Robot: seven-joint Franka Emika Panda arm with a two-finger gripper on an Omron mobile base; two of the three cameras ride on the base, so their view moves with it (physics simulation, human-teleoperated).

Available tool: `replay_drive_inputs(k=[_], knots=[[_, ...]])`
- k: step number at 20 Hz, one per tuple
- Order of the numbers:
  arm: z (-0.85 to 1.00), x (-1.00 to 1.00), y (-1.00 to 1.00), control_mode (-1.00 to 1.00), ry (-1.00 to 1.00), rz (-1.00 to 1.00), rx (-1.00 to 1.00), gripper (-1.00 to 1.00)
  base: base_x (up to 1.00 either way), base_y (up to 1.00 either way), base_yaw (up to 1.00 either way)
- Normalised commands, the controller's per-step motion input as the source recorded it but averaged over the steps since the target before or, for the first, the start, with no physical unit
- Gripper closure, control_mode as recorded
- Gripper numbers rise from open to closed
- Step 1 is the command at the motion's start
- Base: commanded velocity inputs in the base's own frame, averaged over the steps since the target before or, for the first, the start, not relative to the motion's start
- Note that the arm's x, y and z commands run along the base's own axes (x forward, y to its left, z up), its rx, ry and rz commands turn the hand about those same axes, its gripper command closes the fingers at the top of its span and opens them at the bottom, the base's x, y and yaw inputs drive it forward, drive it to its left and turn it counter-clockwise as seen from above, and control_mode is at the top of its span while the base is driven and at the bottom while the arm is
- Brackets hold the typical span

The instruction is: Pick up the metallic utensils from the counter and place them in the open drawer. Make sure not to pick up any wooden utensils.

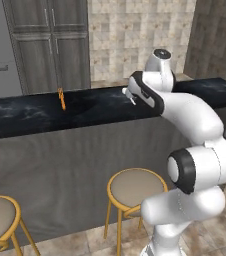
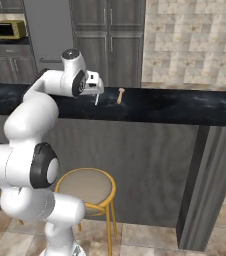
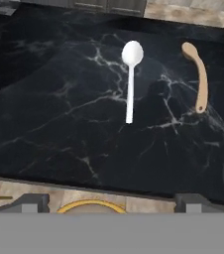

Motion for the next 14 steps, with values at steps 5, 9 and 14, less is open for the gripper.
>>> replay_drive_inputs(k=[5, 9, 14], knots=[[-0.2, 0.34, 0.0, -1.0, 0.02, 0.0, 0.0, -1.0, 0.0, 0.0, 0.0], [-0.18, 0.35, 0.0, -1.0, 0.01, 0.0, 0.0, -1.0, 0.0, 0.0, 0.0], [-0.14, 0.36, 0.0, -1.0, 0.02, -0.01, 0.0, -1.0, 0.0, 0.0, 0.0]])
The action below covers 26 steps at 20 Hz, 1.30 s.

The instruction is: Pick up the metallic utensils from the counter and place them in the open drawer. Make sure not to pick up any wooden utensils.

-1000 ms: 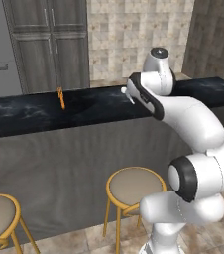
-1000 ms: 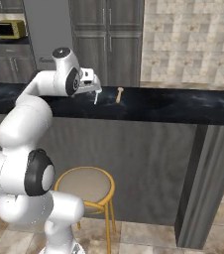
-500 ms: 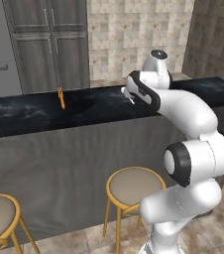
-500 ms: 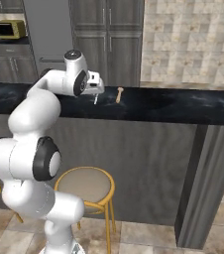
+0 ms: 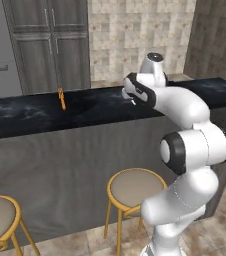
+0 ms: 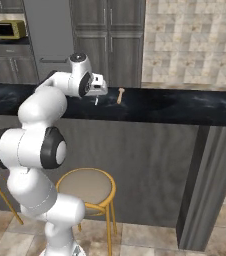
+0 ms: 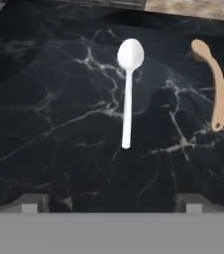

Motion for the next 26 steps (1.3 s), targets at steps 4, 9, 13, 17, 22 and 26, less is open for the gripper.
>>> replay_drive_inputs(k=[4, 9, 13, 17, 22, 26], knots=[[-0.02, 0.4, 0.01, -1.0, 0.06, 0.0, 0.0, -1.0, 0.0, 0.0, 0.0], [-0.03, 0.36, 0.01, -1.0, 0.06, -0.01, 0.0, -1.0, 0.0, 0.0, 0.0], [-0.07, 0.34, 0.04, -1.0, 0.05, -0.01, 0.0, -1.0, 0.0, 0.0, 0.0], [-0.13, 0.3, 0.02, -1.0, 0.02, -0.01, 0.0, -1.0, 0.0, 0.0, 0.0], [-0.1, 0.32, 0.0, -1.0, 0.03, -0.01, 0.0, -1.0, 0.0, 0.0, 0.0], [-0.11, 0.32, 0.0, -1.0, 0.03, -0.01, 0.0, -1.0, 0.0, 0.0, 0.0]])
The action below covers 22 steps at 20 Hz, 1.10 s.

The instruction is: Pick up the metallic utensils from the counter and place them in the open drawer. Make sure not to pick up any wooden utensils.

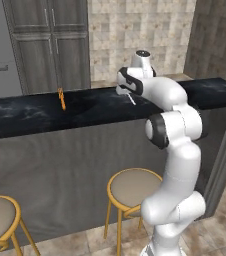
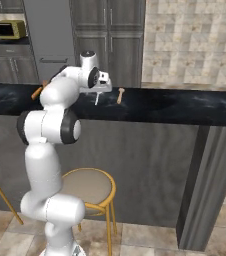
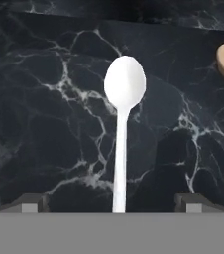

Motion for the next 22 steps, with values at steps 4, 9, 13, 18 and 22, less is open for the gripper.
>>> replay_drive_inputs(k=[4, 9, 13, 18, 22], knots=[[-0.15, 0.32, 0.0, -1.0, 0.02, -0.01, 0.0, -1.0, 0.0, 0.0, 0.0], [-0.16, 0.3, 0.0, -1.0, 0.01, -0.01, 0.0, -1.0, 0.0, 0.0, 0.0], [-0.18, 0.23, 0.0, -1.0, 0.0, 0.0, 0.0, -1.0, 0.0, 0.0, 0.0], [-0.22, 0.15, 0.0, -1.0, 0.0, 0.0, 0.0, -1.0, 0.0, 0.0, 0.0], [-0.28, 0.06, 0.0, -1.0, 0.0, 0.0, 0.0, -1.0, 0.0, 0.0, 0.0]])
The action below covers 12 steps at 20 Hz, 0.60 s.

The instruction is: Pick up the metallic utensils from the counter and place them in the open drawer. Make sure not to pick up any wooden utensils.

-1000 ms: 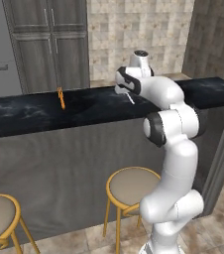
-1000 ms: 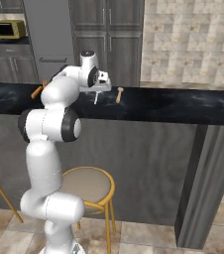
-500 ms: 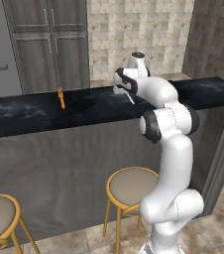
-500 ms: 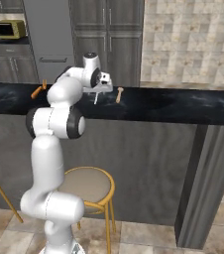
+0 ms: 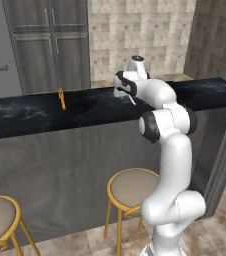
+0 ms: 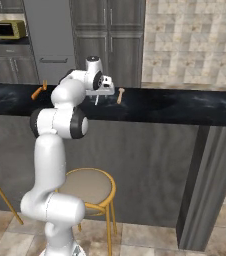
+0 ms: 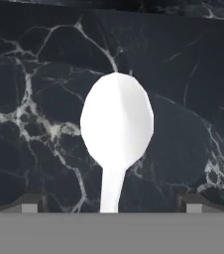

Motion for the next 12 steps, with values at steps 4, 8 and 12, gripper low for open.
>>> replay_drive_inputs(k=[4, 8, 12], knots=[[-0.25, 0.04, 0.0, -1.0, 0.0, 0.0, 0.0, -1.0, 0.0, 0.0, 0.0], [-0.21, 0.05, 0.01, -1.0, 0.0, 0.0, 0.0, -1.0, 0.0, 0.0, 0.0], [-0.14, 0.08, 0.01, -1.0, 0.0, 0.0, 0.0, 1.0, 0.0, 0.0, 0.0]])
